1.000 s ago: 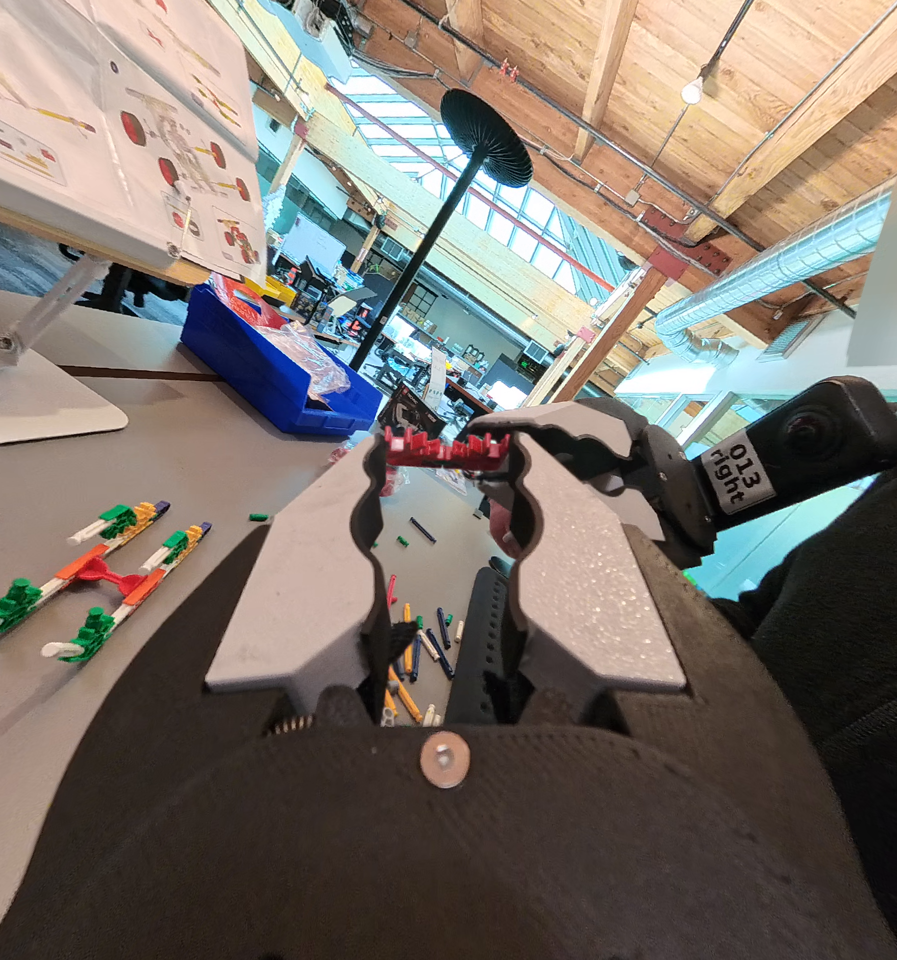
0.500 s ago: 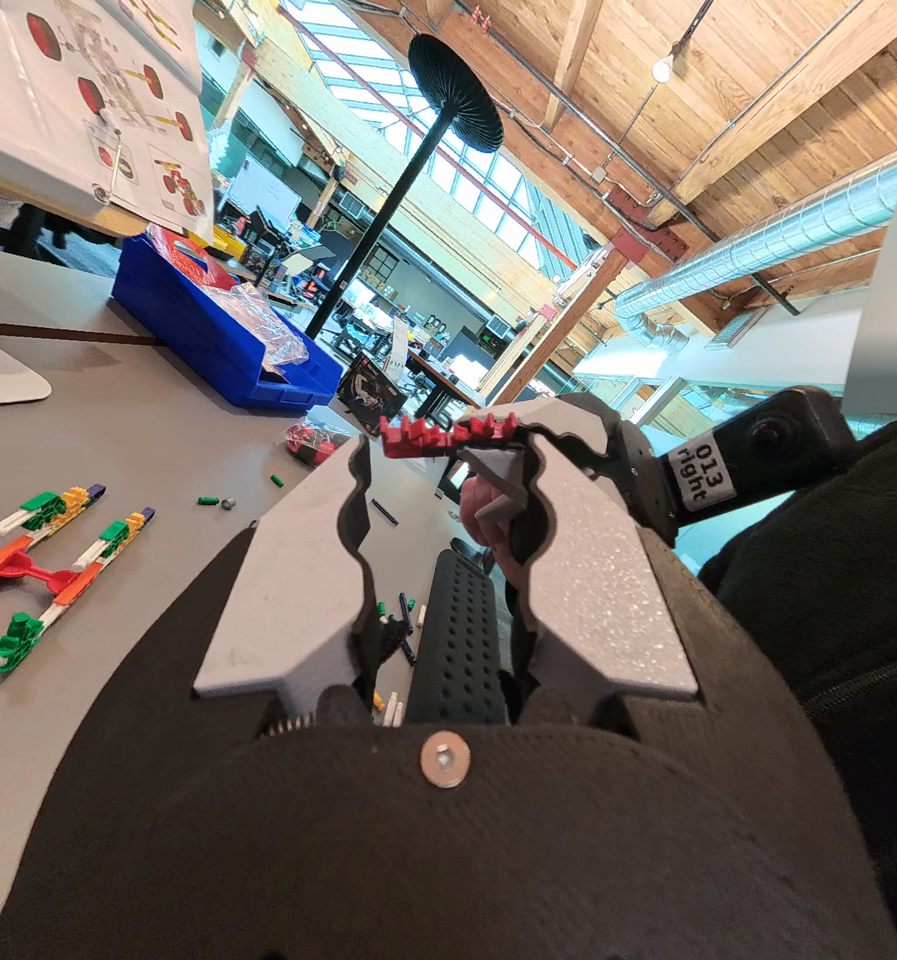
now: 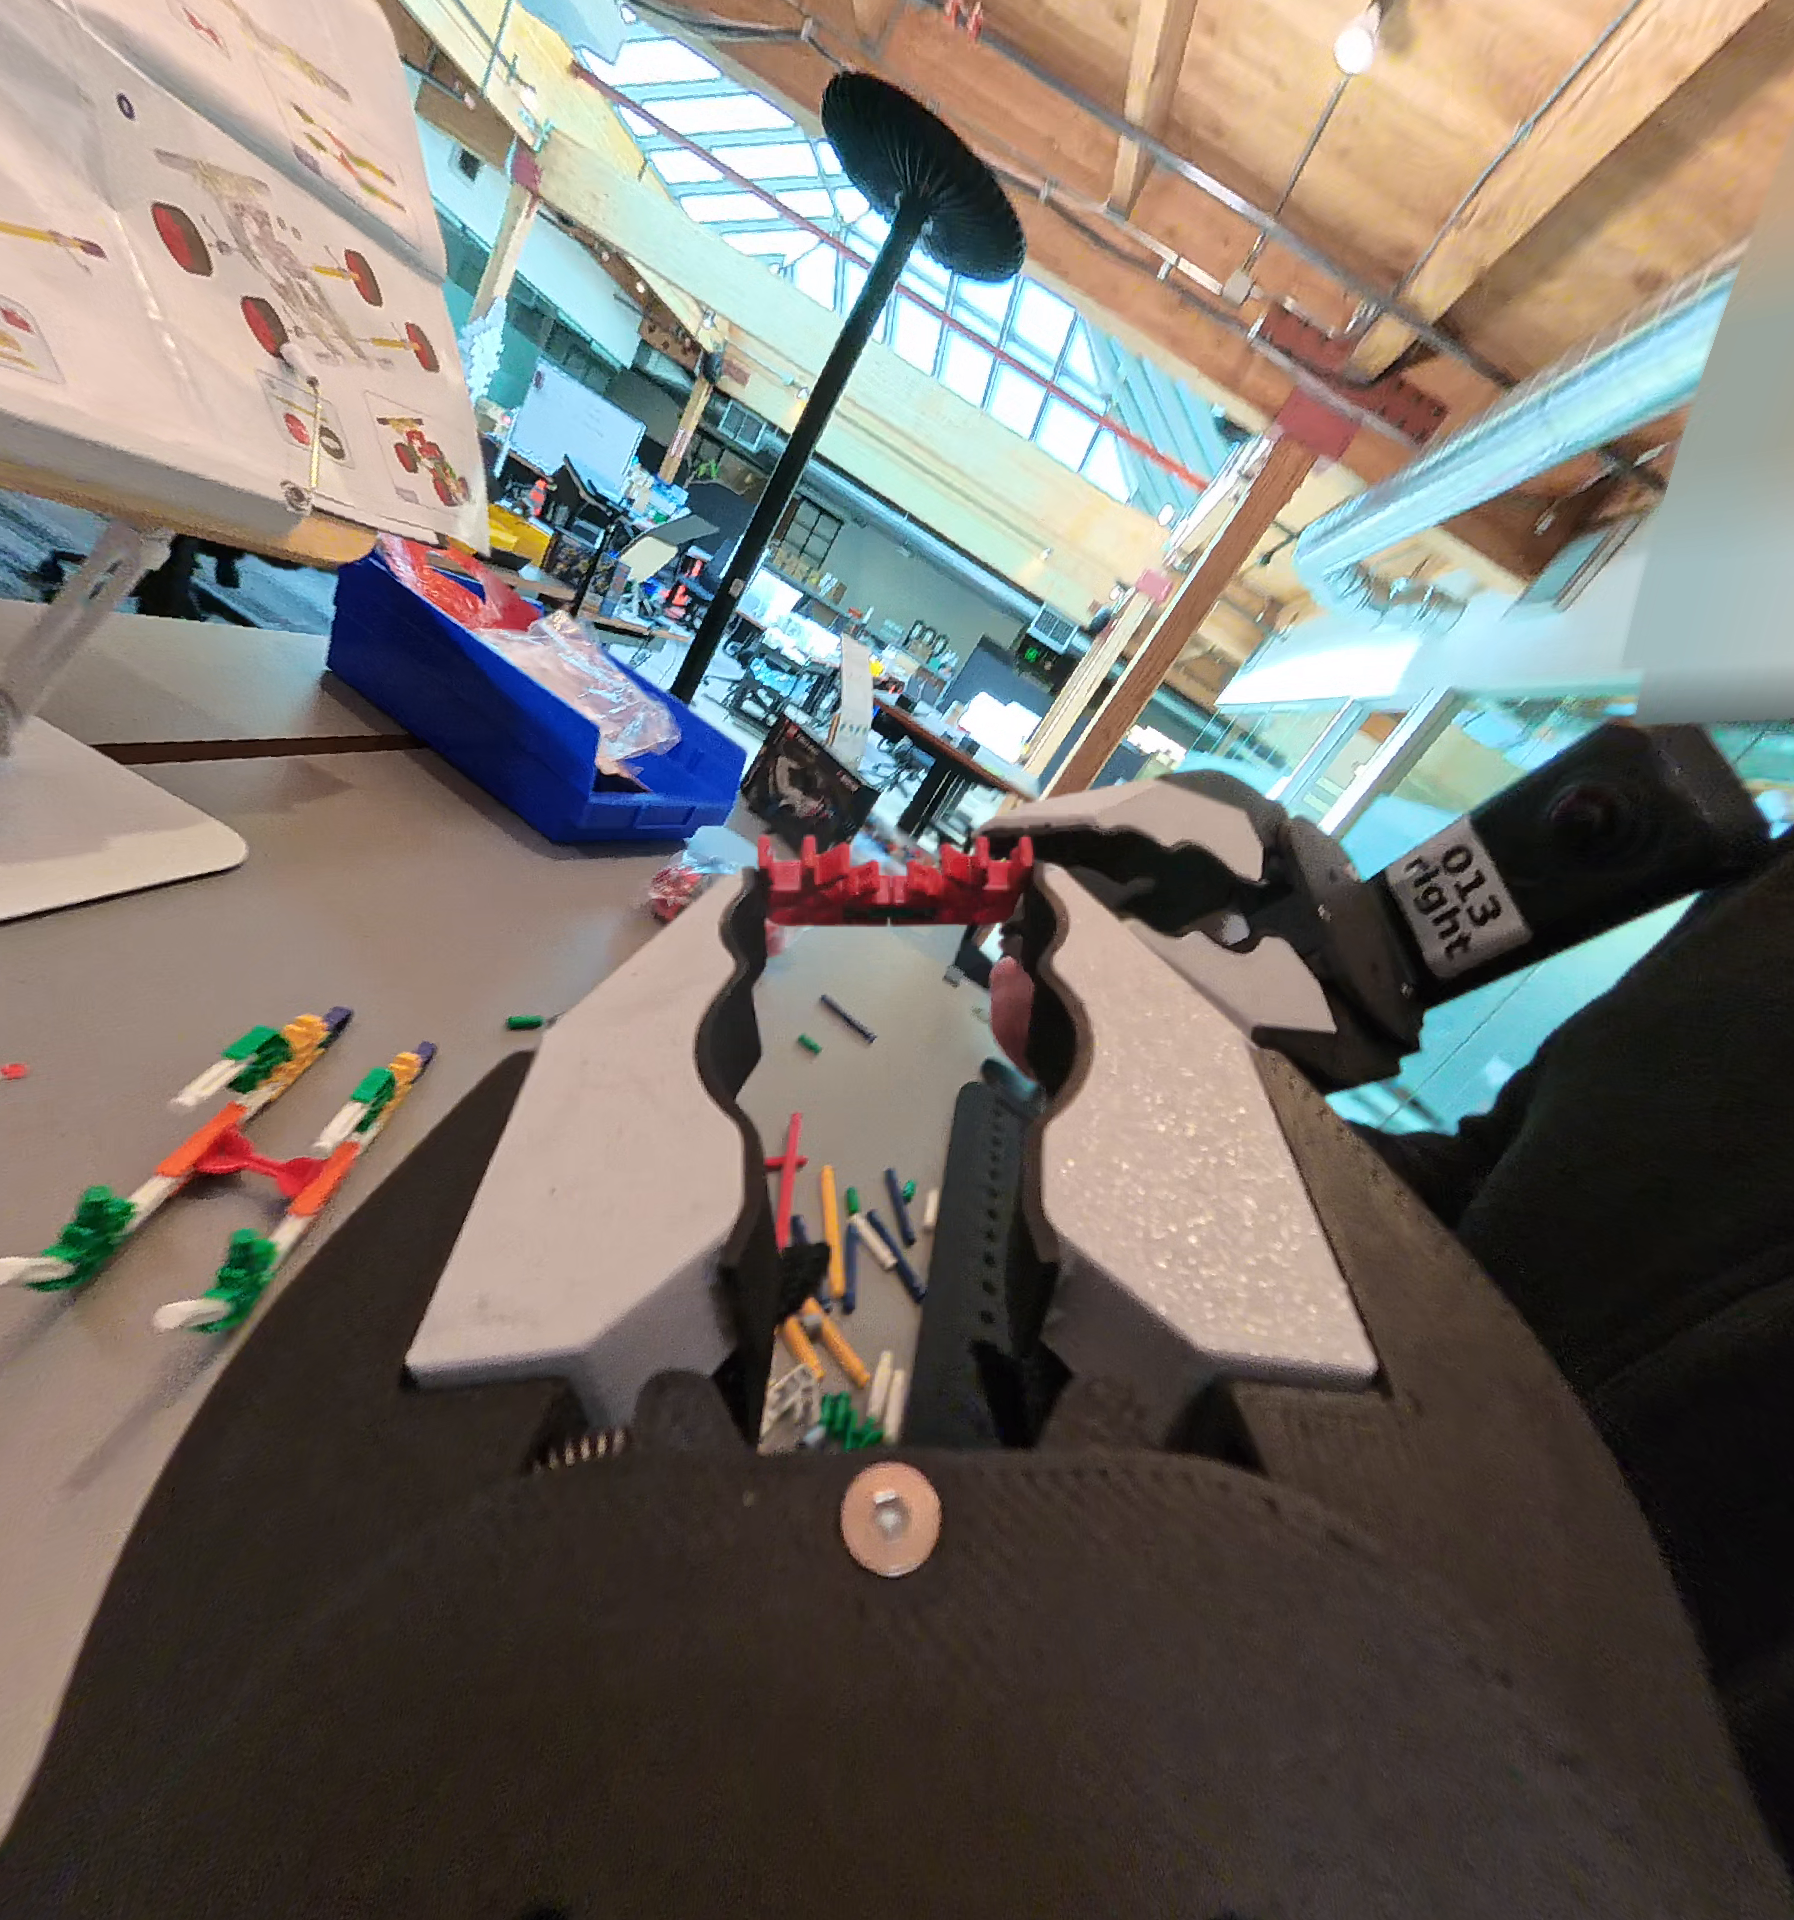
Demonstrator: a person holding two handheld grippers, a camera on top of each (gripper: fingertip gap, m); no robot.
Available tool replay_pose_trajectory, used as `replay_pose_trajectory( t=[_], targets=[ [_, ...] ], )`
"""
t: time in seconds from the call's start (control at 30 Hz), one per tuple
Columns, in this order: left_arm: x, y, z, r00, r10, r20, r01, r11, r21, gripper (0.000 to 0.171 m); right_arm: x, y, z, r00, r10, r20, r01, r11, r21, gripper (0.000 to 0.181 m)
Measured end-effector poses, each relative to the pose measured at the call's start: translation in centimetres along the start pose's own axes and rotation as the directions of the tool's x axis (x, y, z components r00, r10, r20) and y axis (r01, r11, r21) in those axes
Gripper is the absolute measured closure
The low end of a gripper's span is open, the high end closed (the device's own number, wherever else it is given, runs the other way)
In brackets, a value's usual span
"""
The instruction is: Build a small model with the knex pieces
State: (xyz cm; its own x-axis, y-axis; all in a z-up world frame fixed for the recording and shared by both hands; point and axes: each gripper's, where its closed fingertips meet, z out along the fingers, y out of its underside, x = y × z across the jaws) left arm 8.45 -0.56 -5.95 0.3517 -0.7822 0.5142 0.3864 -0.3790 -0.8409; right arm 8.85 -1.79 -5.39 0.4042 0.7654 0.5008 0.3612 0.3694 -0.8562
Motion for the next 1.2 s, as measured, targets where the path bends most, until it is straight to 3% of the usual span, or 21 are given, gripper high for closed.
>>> replay_pose_trajectory(
  t=[0.17,0.53,0.77,1.03,1.2],
  targets=[
    [-0.9,0.8,-1.2,0.978,0.196,0.075,-0.184,0.973,-0.140,0.124,0.4,2.2,-0.8,0.999,0.040,0.025,-0.038,0.997,-0.063,0.165],
    [-2.6,3.0,-3.6,0.934,0.336,0.125,-0.291,0.914,-0.282,0.124,1.6,6.2,-3.2,0.992,0.122,0.026,-0.116,0.978,-0.171,0.167],
    [-2.8,2.7,-4.6,0.933,0.332,0.142,-0.290,0.923,-0.255,0.124,1.1,7.1,-3.7,0.988,0.133,0.075,-0.115,0.973,-0.201,0.168],
    [0.0,1.0,-4.9,0.967,0.254,0.032,-0.250,0.963,-0.098,0.124,2.3,7.8,-4.5,0.984,0.165,0.058,-0.150,0.967,-0.204,0.168],
    [0.6,0.4,-4.8,0.970,0.242,-0.001,-0.241,0.968,-0.067,0.124,3.0,8.5,-5.1,0.983,0.177,0.049,-0.163,0.963,-0.215,0.168]
  ],
)
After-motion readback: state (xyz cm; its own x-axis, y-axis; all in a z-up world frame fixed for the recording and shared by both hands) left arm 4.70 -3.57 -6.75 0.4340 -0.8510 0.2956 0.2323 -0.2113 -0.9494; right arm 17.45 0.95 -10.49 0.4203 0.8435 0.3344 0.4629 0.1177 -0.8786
